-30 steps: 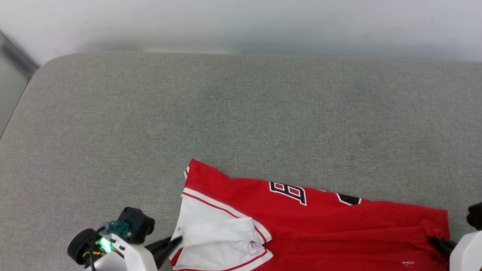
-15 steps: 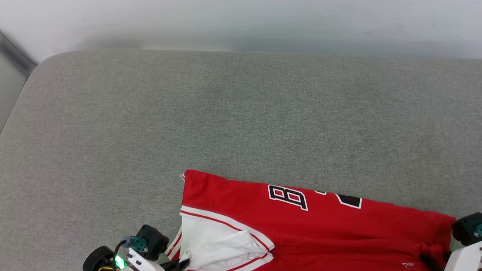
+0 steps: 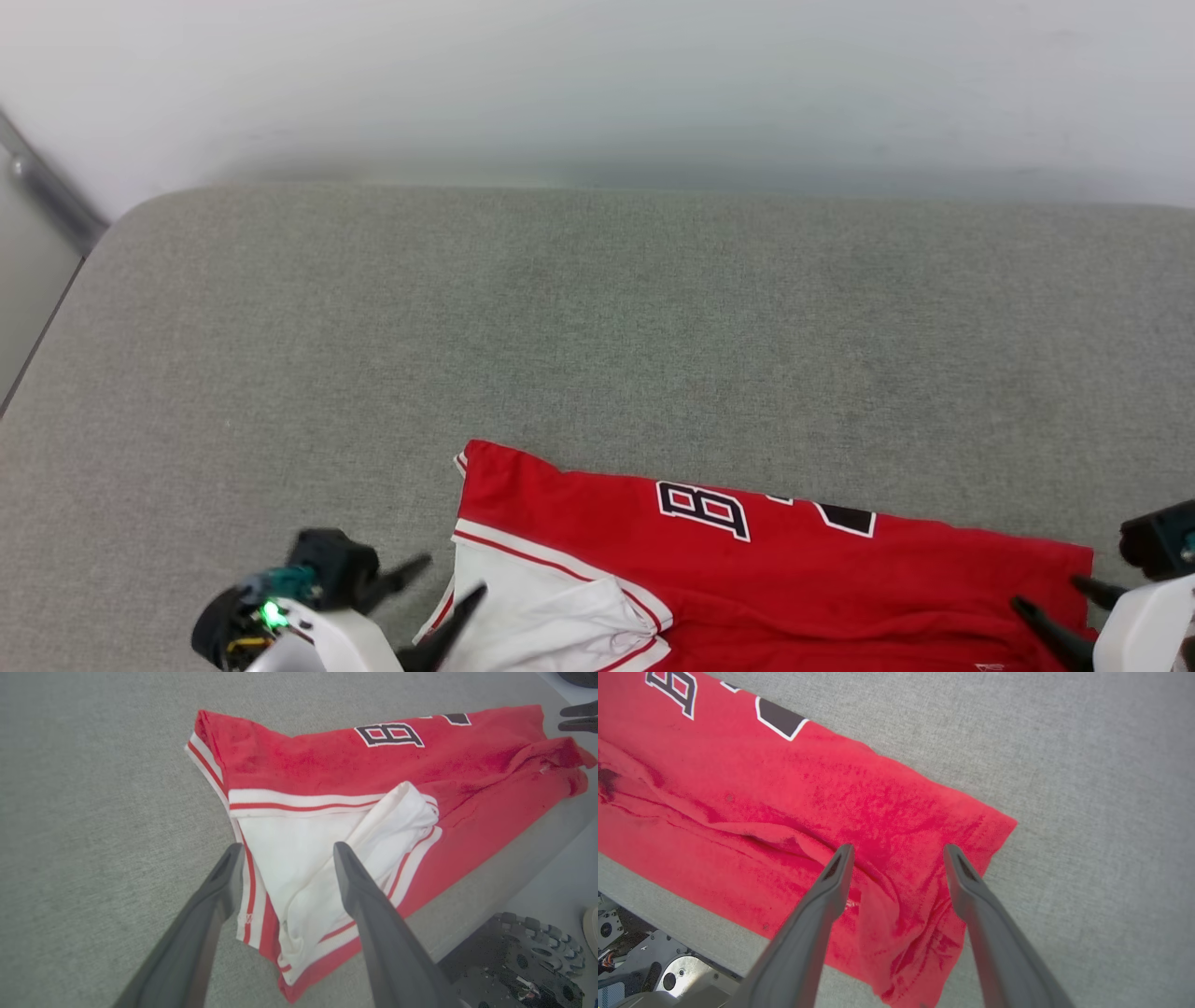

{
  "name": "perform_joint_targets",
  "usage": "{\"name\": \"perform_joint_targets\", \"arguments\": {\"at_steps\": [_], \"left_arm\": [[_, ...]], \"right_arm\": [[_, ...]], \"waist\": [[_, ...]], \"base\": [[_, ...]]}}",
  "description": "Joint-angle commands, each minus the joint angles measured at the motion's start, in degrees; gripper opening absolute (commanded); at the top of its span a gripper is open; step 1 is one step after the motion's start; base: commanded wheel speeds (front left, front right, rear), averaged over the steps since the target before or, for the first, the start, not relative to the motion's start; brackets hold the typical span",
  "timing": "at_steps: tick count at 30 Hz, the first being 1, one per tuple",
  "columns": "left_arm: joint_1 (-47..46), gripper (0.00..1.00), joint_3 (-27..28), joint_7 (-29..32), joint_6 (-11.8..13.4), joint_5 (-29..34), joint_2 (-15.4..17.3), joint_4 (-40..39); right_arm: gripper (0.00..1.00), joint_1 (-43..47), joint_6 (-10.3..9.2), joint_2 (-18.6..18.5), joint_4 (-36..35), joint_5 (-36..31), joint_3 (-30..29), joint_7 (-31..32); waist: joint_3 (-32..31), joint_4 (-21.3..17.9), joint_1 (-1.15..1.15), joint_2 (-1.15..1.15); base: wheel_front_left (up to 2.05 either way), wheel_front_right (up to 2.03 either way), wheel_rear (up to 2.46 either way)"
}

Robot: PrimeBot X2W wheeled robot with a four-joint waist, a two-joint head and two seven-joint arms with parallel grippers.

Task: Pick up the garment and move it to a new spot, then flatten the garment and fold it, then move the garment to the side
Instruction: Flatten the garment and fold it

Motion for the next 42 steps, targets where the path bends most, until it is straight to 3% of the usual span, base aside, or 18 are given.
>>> {"name": "perform_joint_targets", "arguments": {"at_steps": [1,9,11,15,19,23,24,33,42], "left_arm": [[0.1,1.00,1.0,-1.4,0.7,-0.1,-0.3,-0.4],[4.4,1.00,11.5,-15.5,6.5,-1.9,-3.6,-2.0],[6.1,1.00,15.0,-16.2,7.7,0.2,-5.1,-2.5],[10.9,1.00,26.7,-16.4,9.0,10.2,-10.8,-5.9],[15.4,1.00,35.6,-16.4,6.9,20.8,-16.6,-8.4],[18.6,1.00,41.6,-16.4,3.2,28.3,-21.5,-8.8],[19.9,1.00,45.4,-16.4,0.3,31.8,-24.8,-8.5],[20.4,1.00,52.6,-16.4,-8.4,37.9,-32.5,-6.2],[19.5,1.00,54.2,-16.4,-11.0,40.8,-35.7,-5.0]], "right_arm": [[1.00,-1.0,-0.02,0.3,-0.4,-0.3,-0.7,0.2],[1.00,-0.6,-0.02,7.5,-2.7,-2.0,-8.6,4.2],[1.00,0.2,-0.02,10.0,-2.5,-4.2,-11.3,6.0],[1.00,1.3,-0.02,16.3,-1.8,-8.6,-18.1,9.8],[1.00,1.9,-0.01,21.9,-1.3,-13.0,-23.4,12.7],[1.00,1.5,-0.02,26.4,0.0,-15.9,-27.3,14.2],[1.00,0.1,-0.02,29.2,2.4,-17.4,-29.7,14.8],[1.00,-1.9,-0.04,31.7,11.1,-21.4,-32.6,13.2],[1.00,-1.9,0.12,32.9,15.5,-19.5,-28.5,13.3]], "waist": [[-0.5,-0.1,0.01,0.00],[-1.6,-0.4,0.01,0.00],[-1.4,-0.4,0.01,0.00],[-1.0,-0.1,0.01,0.00],[-0.3,0.2,0.01,0.00],[0.2,0.4,0.01,0.00],[0.7,0.4,0.01,0.00],[2.9,1.6,0.01,0.00],[3.8,2.6,0.01,0.00]], "base": [[0.00,0.00,0.00],[0.00,0.00,0.00],[0.00,0.00,0.00],[0.00,0.00,0.00],[0.00,0.00,0.00],[0.00,0.00,0.00],[0.00,0.00,0.00],[0.00,0.00,0.00],[0.00,0.00,0.00]]}}
